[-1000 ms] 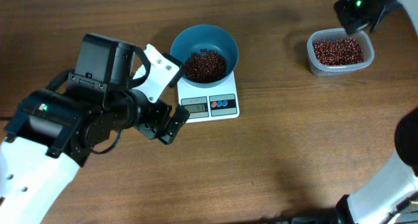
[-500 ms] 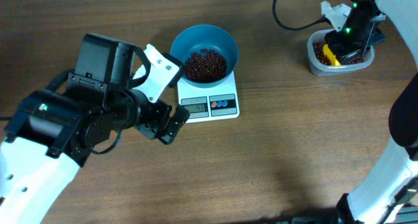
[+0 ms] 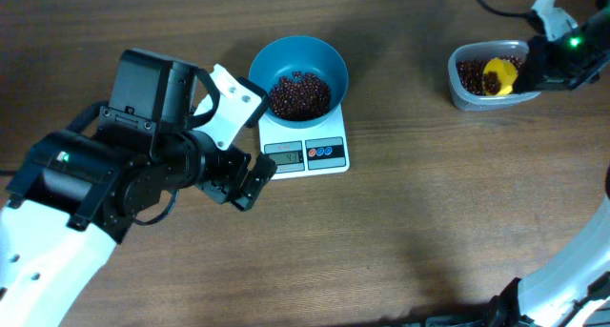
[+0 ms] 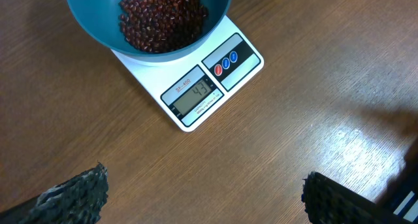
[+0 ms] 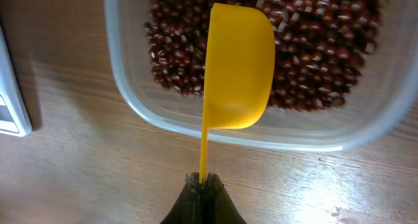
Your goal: Scoop item into bowl and weigh 50g on scale
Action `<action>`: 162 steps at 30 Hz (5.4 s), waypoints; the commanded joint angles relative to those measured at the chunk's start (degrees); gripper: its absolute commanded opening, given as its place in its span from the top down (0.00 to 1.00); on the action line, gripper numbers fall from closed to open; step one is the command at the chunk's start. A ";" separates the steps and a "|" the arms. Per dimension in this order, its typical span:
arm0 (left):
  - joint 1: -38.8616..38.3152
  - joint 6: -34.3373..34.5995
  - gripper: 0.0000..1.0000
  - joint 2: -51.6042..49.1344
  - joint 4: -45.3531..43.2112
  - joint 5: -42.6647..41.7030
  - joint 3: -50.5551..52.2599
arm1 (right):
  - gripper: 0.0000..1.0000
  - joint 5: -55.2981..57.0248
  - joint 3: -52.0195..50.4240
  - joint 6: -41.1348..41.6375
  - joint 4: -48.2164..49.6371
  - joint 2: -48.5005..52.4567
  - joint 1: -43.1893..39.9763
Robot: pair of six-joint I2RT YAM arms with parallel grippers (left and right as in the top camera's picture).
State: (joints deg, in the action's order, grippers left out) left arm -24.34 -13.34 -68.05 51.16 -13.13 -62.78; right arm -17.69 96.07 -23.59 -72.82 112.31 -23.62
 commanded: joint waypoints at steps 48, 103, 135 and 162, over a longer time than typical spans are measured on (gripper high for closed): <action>0.11 -0.90 0.01 -0.13 -0.07 -0.63 -0.92 | 0.96 -7.08 14.88 -0.20 0.90 -0.44 37.29; 0.11 -0.87 0.01 -0.13 -0.07 -0.63 -0.92 | 0.96 6.80 12.28 0.46 4.59 -6.78 45.44; 0.11 -0.90 0.01 -0.13 -0.04 -0.63 -0.92 | 0.96 10.47 14.84 0.46 5.11 -7.17 47.60; 0.11 -0.90 0.01 -0.13 0.11 -0.61 -0.92 | 0.96 -24.33 14.82 6.75 6.25 -3.19 32.54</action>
State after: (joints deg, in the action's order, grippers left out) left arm -24.34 -13.34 -68.05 51.18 -13.13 -62.78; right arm -39.83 109.67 -16.86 -66.83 108.51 10.48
